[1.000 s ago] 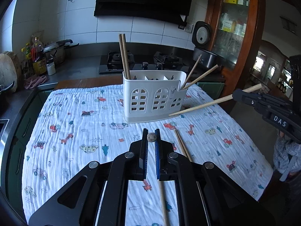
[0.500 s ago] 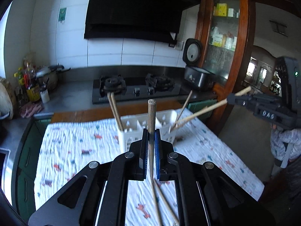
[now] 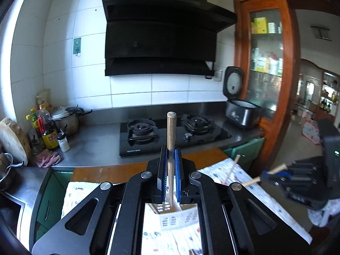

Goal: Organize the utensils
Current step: 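Lift the left tool's chopstick to the caddy while the right tool carries its chopstick there, then lower the left chopstick into the caddy and open while the right tool releases its own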

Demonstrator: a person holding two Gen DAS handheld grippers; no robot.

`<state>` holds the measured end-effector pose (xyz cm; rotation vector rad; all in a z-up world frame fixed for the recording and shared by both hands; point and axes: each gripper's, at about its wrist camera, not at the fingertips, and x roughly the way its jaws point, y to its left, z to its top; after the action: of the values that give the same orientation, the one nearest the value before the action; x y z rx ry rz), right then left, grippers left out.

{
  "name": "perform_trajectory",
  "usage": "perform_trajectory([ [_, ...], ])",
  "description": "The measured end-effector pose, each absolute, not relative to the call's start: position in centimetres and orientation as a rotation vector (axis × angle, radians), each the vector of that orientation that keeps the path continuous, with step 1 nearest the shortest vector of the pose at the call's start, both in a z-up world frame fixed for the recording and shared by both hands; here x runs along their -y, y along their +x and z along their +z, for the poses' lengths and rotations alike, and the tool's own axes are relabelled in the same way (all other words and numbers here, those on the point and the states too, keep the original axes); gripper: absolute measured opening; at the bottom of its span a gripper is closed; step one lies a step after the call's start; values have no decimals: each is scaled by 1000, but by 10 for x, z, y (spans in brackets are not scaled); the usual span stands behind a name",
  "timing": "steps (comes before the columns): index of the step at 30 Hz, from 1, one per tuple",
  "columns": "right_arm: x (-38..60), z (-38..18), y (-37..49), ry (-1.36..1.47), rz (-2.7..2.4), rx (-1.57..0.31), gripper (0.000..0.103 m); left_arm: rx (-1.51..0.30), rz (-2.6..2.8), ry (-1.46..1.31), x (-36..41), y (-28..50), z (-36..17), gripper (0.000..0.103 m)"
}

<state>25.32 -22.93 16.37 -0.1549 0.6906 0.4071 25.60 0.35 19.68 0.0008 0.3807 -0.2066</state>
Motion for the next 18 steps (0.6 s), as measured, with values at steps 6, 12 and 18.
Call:
perform_trajectory([
  [6,222,151,264,-169,420,-719,7,-427,-180,-26,-10,286,174,5],
  [12,216,136,277,-187,422,-760,7,-496,-174,-27,-14,303,147,6],
  [18,211,121,289,-192,419,-794,7,-545,-174,-25,-15,308,125,6],
])
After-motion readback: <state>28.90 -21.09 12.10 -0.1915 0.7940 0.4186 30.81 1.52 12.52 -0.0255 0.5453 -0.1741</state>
